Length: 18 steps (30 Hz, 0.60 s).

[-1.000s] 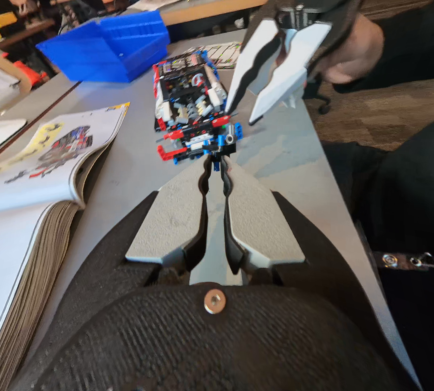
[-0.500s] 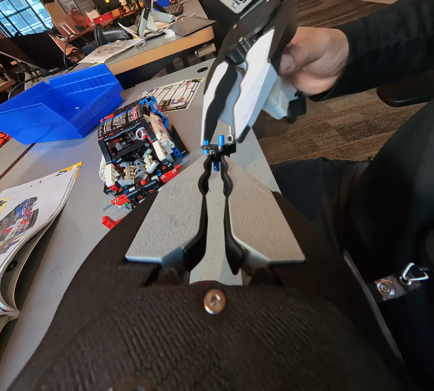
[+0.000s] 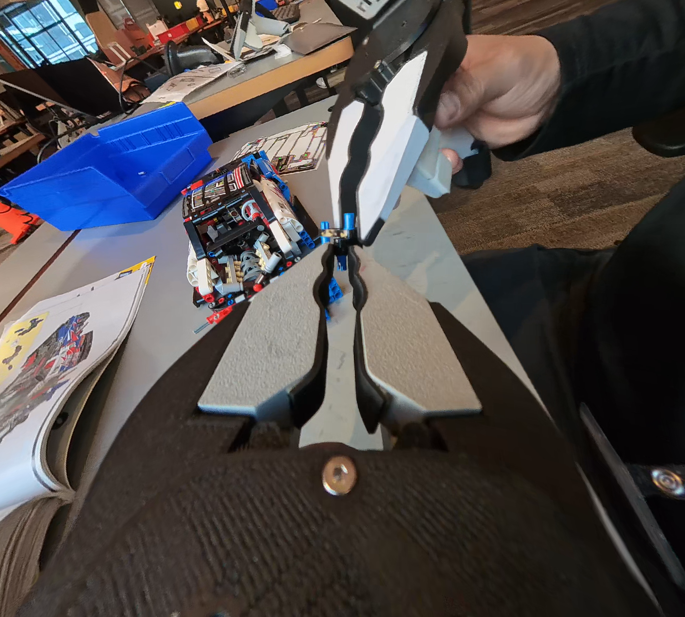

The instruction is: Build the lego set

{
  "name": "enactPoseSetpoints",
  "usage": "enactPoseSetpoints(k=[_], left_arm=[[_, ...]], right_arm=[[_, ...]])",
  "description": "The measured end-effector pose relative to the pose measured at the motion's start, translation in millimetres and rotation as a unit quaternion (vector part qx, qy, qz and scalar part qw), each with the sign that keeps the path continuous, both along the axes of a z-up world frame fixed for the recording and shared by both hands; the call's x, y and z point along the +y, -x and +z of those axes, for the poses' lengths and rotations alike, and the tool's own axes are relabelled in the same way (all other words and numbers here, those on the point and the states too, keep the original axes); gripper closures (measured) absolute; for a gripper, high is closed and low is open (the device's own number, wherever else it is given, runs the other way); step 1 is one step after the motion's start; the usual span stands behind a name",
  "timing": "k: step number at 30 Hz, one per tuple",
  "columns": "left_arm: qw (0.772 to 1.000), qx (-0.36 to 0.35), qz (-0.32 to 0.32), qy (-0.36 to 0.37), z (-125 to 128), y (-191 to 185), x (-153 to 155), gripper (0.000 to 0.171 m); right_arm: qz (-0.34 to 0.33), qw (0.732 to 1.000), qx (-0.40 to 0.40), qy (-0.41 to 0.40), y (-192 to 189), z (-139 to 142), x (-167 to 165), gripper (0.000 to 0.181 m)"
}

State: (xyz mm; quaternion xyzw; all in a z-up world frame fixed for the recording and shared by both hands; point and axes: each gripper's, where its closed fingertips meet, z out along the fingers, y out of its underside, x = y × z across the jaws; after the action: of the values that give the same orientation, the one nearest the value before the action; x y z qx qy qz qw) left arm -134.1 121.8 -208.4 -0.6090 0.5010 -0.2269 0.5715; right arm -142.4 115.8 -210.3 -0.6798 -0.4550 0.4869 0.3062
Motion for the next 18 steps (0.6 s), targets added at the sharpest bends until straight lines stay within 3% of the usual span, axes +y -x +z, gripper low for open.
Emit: enactPoseSetpoints(k=[11,18], left_arm=[[0.999,-0.013,0.041,0.003,2,18,24,0.168],[0.994,-0.048,0.085,0.057,4,42,39,0.168]], right_arm=[[0.026,0.993,-0.097,-0.066,16,-2,22,0.174],[0.037,0.99,-0.113,-0.077,39,0,37,0.174]])
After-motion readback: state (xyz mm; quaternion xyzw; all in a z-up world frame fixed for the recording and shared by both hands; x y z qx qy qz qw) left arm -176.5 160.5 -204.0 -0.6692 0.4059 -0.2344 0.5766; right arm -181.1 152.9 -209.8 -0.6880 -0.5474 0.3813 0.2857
